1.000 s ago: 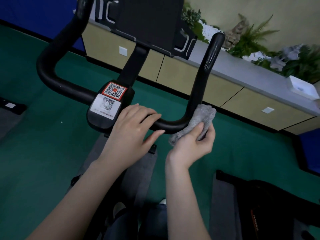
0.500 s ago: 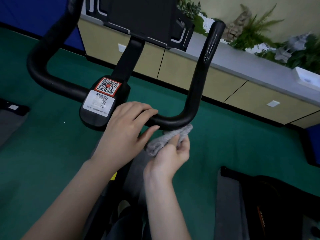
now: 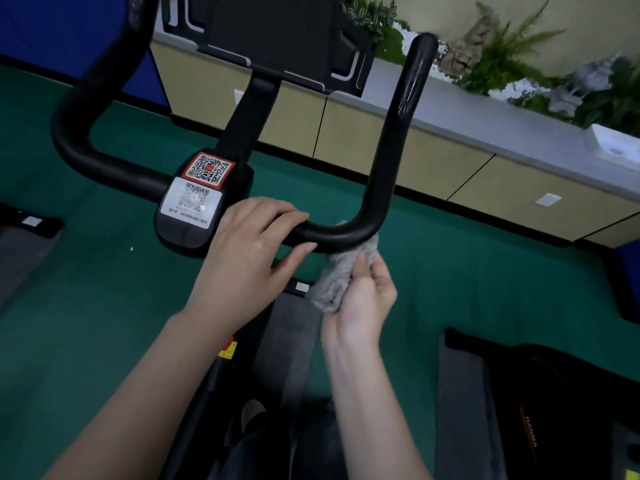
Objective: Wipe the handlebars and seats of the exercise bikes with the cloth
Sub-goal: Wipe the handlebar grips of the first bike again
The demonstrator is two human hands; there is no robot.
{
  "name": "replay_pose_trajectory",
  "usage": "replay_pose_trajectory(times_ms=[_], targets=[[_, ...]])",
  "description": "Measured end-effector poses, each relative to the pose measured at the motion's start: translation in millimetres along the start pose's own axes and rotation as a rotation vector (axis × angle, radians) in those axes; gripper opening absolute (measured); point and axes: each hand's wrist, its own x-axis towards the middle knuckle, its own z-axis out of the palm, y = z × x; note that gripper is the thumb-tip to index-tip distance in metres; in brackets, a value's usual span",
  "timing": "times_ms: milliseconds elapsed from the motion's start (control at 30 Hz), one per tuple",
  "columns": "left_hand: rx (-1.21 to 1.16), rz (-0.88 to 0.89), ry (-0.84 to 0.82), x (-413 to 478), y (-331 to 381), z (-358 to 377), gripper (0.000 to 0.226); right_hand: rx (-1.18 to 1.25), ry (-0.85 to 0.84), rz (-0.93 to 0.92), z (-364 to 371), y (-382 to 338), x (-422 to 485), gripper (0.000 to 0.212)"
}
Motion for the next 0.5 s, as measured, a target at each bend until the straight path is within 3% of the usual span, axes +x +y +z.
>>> replay_pose_trajectory(times_ms=[133, 200, 333, 433, 500], targets=[[0.031, -0.020, 0.035, 6, 12, 8, 0.038, -0.075, -0.062, -0.010, -4, 7, -11, 0.019], [0.016, -0.001, 0.023, 11, 18, 14, 0.038, -0.071, -0.011, -0.112, -4, 1, -4, 0.017], [-0.003, -0.002, 0.030, 13, 24, 20, 0.035, -0.316, 0.094, -0.522, 4, -14, 13, 0.020], [-0.019, -0.011, 0.033, 13, 23, 22, 0.035, -0.585, 0.002, -0.871, 1, -10, 5, 0.026], [-0.023, -0.014, 0.036, 13, 23, 22, 0.033, -0.709, -0.088, -1.004, -6, -5, 1, 0.028]])
